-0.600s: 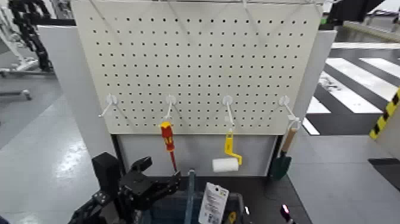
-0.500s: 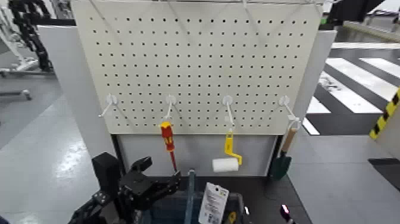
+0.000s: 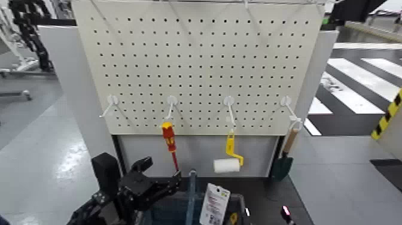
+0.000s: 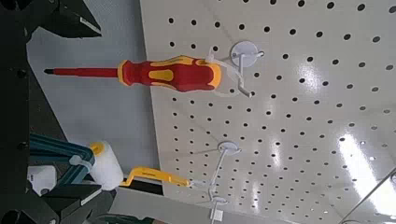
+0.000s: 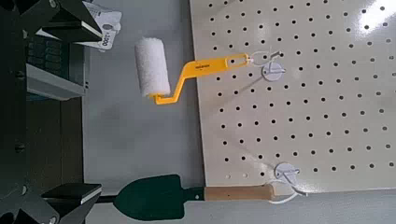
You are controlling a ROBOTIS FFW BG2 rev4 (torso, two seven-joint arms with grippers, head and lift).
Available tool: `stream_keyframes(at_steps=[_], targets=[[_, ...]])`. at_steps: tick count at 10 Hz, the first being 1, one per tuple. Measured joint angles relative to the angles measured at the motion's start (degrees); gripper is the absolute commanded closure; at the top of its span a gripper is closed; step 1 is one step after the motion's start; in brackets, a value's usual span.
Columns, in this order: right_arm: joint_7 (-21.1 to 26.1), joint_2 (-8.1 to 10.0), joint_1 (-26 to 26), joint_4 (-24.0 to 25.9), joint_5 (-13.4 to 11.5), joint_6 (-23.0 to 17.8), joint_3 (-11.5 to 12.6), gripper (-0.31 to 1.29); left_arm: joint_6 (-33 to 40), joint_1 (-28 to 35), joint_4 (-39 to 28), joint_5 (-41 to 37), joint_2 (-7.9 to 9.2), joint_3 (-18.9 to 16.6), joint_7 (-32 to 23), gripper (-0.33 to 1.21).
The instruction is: Put the red screwdriver into the crate.
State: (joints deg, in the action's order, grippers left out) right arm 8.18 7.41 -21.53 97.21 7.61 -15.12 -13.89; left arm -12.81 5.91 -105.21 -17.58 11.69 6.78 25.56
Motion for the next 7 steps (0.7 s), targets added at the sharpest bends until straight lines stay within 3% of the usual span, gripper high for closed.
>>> stream_keyframes(at_steps=[7], targets=[[0.0,-0.02,0.1,-0.3,0.2,-0.3,0.0,0.16,-2.3,-4.6,3.4,-1.7,1.82,-2.7,7.1,0.12]])
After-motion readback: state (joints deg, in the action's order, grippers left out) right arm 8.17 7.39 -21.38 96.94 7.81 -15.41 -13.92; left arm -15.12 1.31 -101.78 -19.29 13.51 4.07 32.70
